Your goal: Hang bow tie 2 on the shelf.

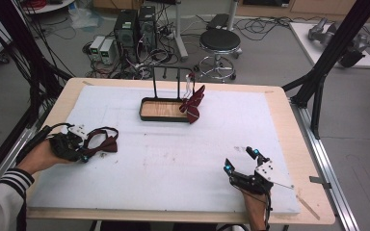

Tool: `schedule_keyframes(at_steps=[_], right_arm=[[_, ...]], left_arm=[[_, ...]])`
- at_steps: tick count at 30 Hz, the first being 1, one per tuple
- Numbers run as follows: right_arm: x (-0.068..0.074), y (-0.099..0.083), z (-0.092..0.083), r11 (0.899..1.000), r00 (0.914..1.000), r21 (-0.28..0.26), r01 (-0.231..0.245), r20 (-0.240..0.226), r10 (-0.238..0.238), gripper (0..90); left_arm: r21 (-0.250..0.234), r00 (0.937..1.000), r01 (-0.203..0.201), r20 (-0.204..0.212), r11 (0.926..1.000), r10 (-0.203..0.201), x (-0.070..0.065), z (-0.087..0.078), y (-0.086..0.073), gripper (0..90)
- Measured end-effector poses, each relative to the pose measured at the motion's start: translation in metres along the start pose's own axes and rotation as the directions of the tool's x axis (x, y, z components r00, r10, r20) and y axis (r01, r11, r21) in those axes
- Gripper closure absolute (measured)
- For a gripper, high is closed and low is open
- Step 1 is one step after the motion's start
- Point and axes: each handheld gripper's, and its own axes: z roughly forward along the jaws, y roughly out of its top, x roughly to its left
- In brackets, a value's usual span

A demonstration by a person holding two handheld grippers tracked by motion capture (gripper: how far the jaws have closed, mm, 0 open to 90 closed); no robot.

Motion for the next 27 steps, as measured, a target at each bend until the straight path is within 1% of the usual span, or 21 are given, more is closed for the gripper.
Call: schedule_keyframes(at_steps=[4, 9, 15, 16, 17, 18, 19, 20, 21, 22, 23, 24, 25, 26, 27], right_arm=[[0.0, 0.0, 0.0, 1.0, 1.0, -0.002, 0.001, 0.0, -0.001, 11.9], [0.0, 0.0, 0.0, 1.0, 1.0, 0.0, 0.0, 0.001, 0.0, 11.9], [0.0, 0.0, 0.0, 1.0, 1.0, 0.0, 0.003, 0.002, -0.003, 11.9], [0.0, 0.0, 0.0, 1.0, 1.0, -0.001, 0.0, 0.002, 0.0, 11.9], [0.0, 0.0, 0.0, 1.0, 1.0, 0.0, 0.002, 0.002, -0.002, 11.9], [0.0, 0.0, 0.0, 1.0, 1.0, 0.0, 0.002, 0.002, -0.002, 11.9], [0.0, 0.0, 0.0, 1.0, 1.0, -0.001, 0.002, 0.003, -0.002, 11.9], [0.0, 0.0, 0.0, 1.0, 1.0, 0.0, 0.002, 0.002, -0.002, 11.9], [0.0, 0.0, 0.0, 1.0, 1.0, 0.0, 0.002, 0.002, -0.002, 11.9], [0.0, 0.0, 0.0, 1.0, 1.0, -0.003, 0.0, 0.003, 0.0, 11.9], [0.0, 0.0, 0.0, 1.0, 1.0, -0.003, 0.0, 0.003, 0.0, 11.9], [0.0, 0.0, 0.0, 1.0, 1.0, -0.001, 0.002, 0.003, -0.002, 11.9], [0.0, 0.0, 0.0, 1.0, 1.0, -0.001, 0.002, 0.003, -0.002, 11.9], [0.0, 0.0, 0.0, 1.0, 1.0, -0.001, 0.003, 0.003, -0.003, 11.9], [0.001, 0.0, 0.0, 1.0, 1.0, 0.003, -0.004, 0.001, 0.004, 11.9]], left_arm=[[-0.001, 1.0, -0.004, 0.0, 1.0, 0.004, -0.001, -0.001, -0.001, 76.9], [-0.007, 1.0, -0.005, -0.006, 1.0, 0.005, -0.002, -0.001, -0.001, 77.8], [-0.029, 0.9999, -0.006, -0.015, 0.9996, 0.005, -0.002, -0.003, -0.001, 78.4], [-0.044, 0.9998, -0.005, -0.021, 0.999, 0.004, -0.002, -0.004, -0.001, 78.5], [-0.044, 0.9998, -0.005, -0.021, 0.999, 0.004, -0.002, -0.004, -0.001, 78.4], [-0.067, 0.9995, -0.008, -0.031, 0.9977, 0.006, -0.003, -0.006, -0.001, 78.5], [-0.067, 0.9995, -0.008, -0.031, 0.9977, 0.006, -0.003, -0.006, -0.001, 78.5], [-0.099, 0.9991, -0.019, -0.041, 0.9949, 0.015, -0.004, -0.01, -0.001, 78.5], [-0.099, 0.9991, -0.019, -0.041, 0.9949, 0.015, -0.004, -0.01, -0.001, 78.5], [-0.127, 0.9985, -0.025, -0.051, 0.9916, 0.018, -0.004, -0.013, -0.001, 78.5], [-0.127, 0.9985, -0.025, -0.051, 0.9916, 0.018, -0.004, -0.013, -0.001, 78.5], [-0.16, 0.9981, -0.029, -0.058, 0.9866, 0.02, -0.005, -0.016, -0.001, 78.5], [-0.16, 0.9981, -0.029, -0.058, 0.9866, 0.02, -0.005, -0.016, -0.001, 78.5], [-0.178, 0.9976, -0.029, -0.067, 0.9835, 0.017, -0.006, -0.017, 0.0, 78.5], [-0.178, 0.9976, -0.029, -0.067, 0.9835, 0.017, -0.006, -0.017, 0.0, 78.5]])
